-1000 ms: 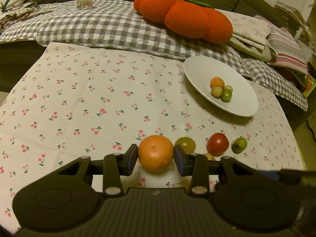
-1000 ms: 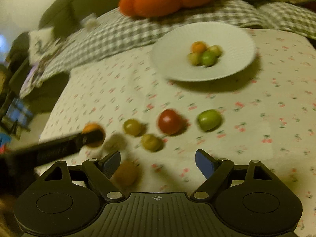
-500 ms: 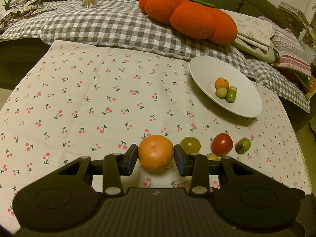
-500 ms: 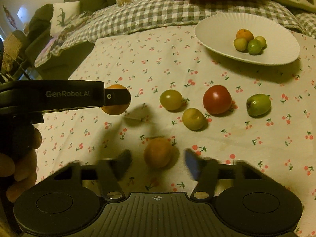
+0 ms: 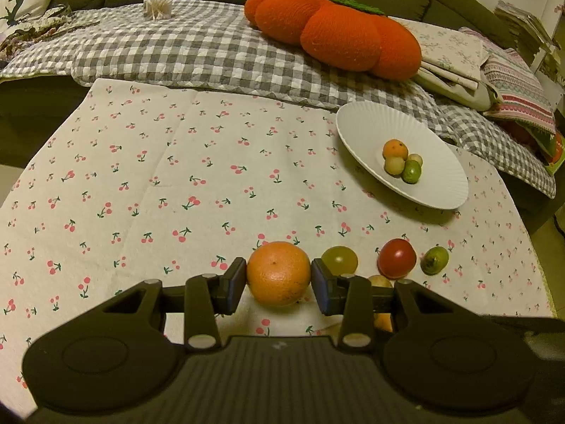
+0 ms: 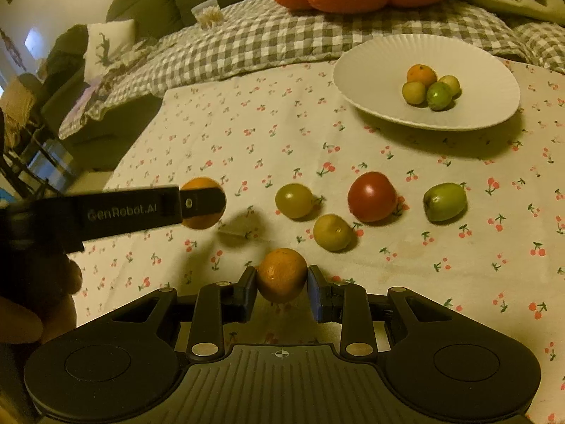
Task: Organize fruits
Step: 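Carry both oranges to the white plate and open both tools to release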
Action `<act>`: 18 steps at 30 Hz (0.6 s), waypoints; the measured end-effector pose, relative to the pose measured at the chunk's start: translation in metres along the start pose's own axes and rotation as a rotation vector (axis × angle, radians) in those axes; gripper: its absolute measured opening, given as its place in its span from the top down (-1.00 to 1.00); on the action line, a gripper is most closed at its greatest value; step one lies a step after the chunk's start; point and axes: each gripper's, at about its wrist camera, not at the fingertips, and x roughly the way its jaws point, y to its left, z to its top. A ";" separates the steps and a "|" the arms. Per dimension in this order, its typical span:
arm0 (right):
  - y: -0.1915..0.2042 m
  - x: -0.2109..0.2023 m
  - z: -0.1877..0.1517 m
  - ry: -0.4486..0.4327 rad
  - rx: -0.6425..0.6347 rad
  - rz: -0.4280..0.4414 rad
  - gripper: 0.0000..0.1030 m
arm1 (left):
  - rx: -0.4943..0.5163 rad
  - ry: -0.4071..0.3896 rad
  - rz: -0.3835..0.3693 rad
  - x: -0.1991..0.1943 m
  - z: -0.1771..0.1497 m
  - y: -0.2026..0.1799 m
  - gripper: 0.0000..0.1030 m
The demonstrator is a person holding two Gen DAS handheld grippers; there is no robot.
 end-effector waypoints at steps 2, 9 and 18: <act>-0.004 -0.004 0.003 -0.014 0.012 -0.001 0.44 | 0.007 -0.004 0.002 0.000 0.000 -0.001 0.26; -0.018 -0.018 0.012 -0.054 0.062 -0.009 0.44 | 0.032 -0.017 0.005 -0.002 0.000 -0.005 0.26; -0.029 -0.029 0.019 -0.089 0.095 -0.016 0.44 | 0.063 -0.041 0.012 -0.003 0.002 -0.012 0.25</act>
